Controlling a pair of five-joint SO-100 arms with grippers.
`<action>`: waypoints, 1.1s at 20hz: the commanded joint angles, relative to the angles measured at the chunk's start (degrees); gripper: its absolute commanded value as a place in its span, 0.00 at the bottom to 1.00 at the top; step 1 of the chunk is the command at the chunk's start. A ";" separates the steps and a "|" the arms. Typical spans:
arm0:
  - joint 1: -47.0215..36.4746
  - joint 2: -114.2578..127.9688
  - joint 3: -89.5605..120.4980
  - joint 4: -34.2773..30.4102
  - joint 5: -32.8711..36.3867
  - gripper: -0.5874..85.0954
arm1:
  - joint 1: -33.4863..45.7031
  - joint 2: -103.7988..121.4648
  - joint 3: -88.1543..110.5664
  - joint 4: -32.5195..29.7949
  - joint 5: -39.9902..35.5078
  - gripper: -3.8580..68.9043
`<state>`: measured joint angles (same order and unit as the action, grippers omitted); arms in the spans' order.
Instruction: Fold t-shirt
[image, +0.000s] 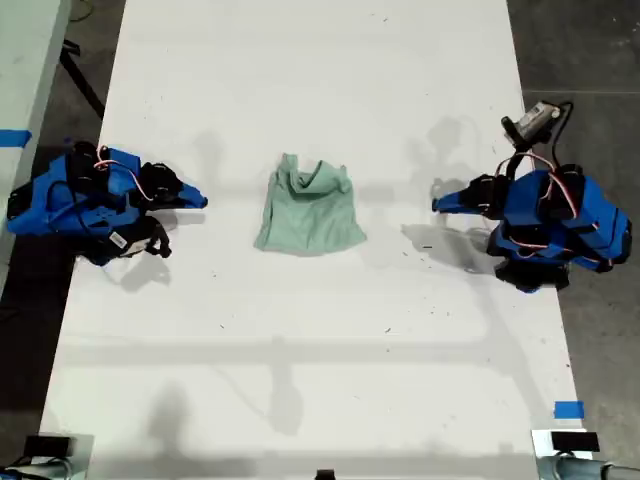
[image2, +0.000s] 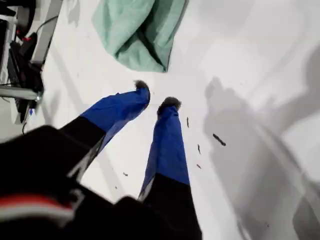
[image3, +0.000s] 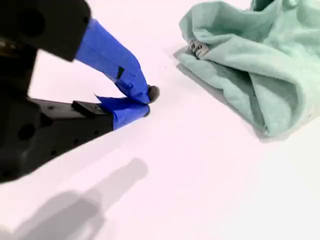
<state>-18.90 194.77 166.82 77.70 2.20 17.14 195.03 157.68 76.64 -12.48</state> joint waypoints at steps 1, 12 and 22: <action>4.04 1.49 1.85 -1.85 -1.32 0.01 | -1.93 0.97 2.72 -2.81 2.11 0.03; 10.90 1.49 6.33 -5.10 -0.97 0.01 | -9.84 -89.82 -45.53 -56.07 -17.14 0.03; 12.48 1.49 6.33 -2.11 -1.14 0.01 | -1.41 -125.16 -72.33 -56.07 -22.41 0.03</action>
<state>-7.29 196.00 173.58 74.18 1.67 10.28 69.08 89.30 19.51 -33.31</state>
